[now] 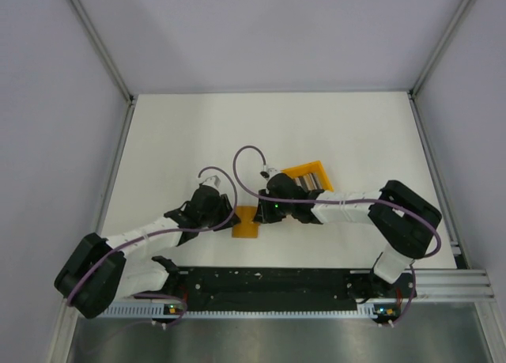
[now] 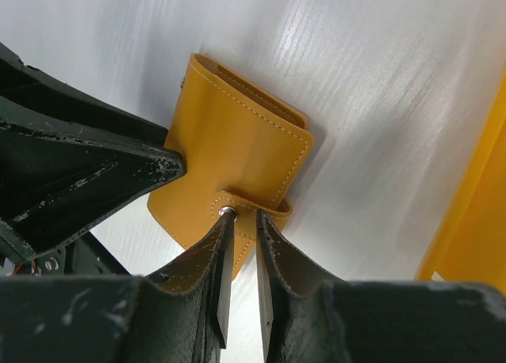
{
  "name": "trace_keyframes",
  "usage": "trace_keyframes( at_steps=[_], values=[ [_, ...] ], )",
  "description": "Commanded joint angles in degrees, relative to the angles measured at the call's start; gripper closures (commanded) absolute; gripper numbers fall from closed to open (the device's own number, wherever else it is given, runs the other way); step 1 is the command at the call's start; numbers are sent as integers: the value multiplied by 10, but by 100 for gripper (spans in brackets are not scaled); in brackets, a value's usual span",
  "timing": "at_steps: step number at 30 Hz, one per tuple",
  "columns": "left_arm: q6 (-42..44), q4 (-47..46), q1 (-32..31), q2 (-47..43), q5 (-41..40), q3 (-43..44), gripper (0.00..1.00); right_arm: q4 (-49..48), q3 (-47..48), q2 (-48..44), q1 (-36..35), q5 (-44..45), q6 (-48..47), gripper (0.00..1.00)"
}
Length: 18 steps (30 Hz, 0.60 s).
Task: Put the credit cards into the card holder
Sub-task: Close the card holder at the center of the board.
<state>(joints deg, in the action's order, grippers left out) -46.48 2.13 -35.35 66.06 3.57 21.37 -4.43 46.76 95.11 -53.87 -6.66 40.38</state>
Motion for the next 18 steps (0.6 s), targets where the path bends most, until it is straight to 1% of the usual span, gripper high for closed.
trace_keyframes(
  at_steps=[1, 13, 18],
  values=[
    [13, 30, -4, 16, -12, 0, 61, -17, 16, 6, -4, 2, 7, 82],
    [10, 29, -4, 17, -8, 3, 62, -20, 34, 33, -18, -2, 10, 82],
    [8, 30, -5, 16, -7, 3, 62, -23, 29, 19, -18, 10, 15, 82]
  ],
)
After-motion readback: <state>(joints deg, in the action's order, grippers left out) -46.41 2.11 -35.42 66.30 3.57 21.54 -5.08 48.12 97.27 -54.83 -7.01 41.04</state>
